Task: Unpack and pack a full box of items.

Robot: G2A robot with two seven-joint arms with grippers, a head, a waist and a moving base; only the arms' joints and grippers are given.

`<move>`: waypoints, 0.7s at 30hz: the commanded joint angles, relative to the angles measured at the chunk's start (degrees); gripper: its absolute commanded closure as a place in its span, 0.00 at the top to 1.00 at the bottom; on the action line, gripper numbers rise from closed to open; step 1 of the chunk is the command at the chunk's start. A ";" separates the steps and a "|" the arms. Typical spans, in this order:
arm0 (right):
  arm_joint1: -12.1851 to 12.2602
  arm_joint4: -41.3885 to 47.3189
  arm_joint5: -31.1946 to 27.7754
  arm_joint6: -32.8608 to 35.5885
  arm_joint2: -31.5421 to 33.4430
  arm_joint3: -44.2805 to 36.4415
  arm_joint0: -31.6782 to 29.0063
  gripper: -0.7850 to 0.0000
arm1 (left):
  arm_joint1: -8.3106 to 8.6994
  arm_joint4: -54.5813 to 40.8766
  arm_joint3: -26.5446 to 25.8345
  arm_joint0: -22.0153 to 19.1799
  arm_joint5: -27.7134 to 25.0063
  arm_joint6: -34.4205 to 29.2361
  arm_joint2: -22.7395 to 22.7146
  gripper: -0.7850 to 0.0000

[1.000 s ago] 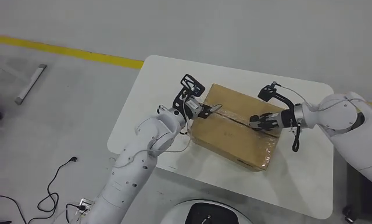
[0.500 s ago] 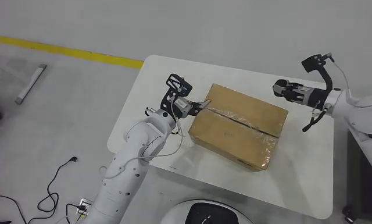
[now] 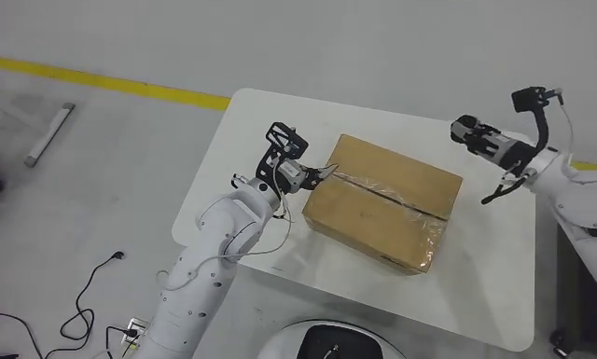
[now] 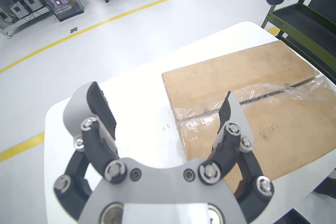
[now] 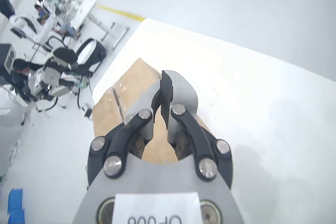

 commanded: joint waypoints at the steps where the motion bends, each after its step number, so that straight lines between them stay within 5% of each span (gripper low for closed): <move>1: 0.28 -1.11 2.41 -12.66 3.86 -0.28 -4.87 0.00 | 0.00 0.00 0.00 0.00 0.00 0.00 0.00 1.00; 7: 1.27 -7.35 19.27 -32.77 15.97 -10.22 -24.22 0.00 | 0.00 0.00 0.00 0.00 0.00 0.00 0.00 1.00; 14: 0.81 -16.57 40.18 -34.17 31.21 -28.32 -49.54 0.00 | 0.00 0.00 0.00 0.00 0.00 0.00 0.00 1.00; 21: -1.44 -20.75 38.72 -31.45 42.96 -35.54 -64.12 0.00 | 0.23 3.32 -1.10 1.50 4.57 0.21 -1.19 1.00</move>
